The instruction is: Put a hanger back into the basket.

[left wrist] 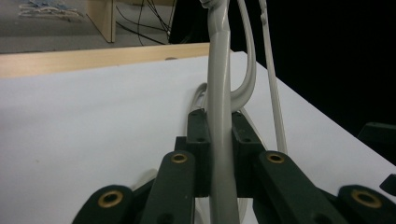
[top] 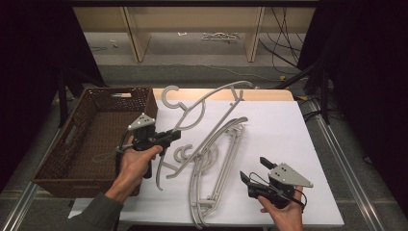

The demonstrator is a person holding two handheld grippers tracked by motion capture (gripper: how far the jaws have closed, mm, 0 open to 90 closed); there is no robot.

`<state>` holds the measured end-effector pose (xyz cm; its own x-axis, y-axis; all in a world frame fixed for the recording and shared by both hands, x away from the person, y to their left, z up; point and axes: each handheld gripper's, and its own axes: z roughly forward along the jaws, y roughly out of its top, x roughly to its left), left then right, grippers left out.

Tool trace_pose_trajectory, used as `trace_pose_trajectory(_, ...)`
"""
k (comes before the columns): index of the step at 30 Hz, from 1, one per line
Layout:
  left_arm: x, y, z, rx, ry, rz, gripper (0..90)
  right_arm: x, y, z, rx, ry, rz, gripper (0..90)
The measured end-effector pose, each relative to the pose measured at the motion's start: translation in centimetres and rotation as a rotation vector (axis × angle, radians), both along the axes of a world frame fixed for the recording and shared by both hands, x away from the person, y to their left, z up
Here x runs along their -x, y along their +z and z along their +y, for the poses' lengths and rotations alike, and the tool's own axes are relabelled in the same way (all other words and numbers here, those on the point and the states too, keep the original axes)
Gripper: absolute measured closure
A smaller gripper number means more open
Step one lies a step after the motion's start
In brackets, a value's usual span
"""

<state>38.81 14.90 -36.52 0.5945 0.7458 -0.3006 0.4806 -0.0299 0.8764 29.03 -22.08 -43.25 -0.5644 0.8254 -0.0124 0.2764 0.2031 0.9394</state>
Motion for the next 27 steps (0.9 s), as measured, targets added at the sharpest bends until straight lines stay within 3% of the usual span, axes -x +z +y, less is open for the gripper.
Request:
trace_pose_trajectory(1,0.0,0.0,0.0,0.000,0.000,0.000,81.1,0.0,0.0,0.0,0.001,0.001,0.000,20.1)
trace_pose_trajectory(4,-0.2,1.8,1.3,-0.014,0.008,-0.025,81.1,0.0,0.0,0.1,0.001,0.006,0.010,20.1)
trace_pose_trajectory(5,-0.2,2.2,1.7,-0.017,0.015,-0.032,81.1,-0.1,-0.1,0.1,-0.014,0.011,0.000,20.1)
trace_pose_trajectory(6,-0.3,2.5,2.1,-0.019,0.021,-0.039,81.1,0.0,0.1,-0.1,0.009,0.003,0.018,20.1)
trace_pose_trajectory(9,-0.4,3.1,3.6,-0.031,0.052,-0.057,81.1,-0.1,0.0,-0.1,0.002,0.007,0.012,20.1)
trace_pose_trajectory(17,-0.5,3.6,7.0,-0.036,0.108,-0.066,81.1,-0.2,-0.1,0.0,-0.008,0.008,0.014,20.1)
trace_pose_trajectory(25,-0.2,3.3,12.3,-0.052,0.197,-0.061,81.2,-0.3,-0.3,0.0,0.000,0.001,0.015,20.1)
trace_pose_trajectory(27,-0.2,3.3,13.7,-0.060,0.215,-0.075,81.2,-0.2,-0.3,0.0,0.005,0.000,0.028,20.1)
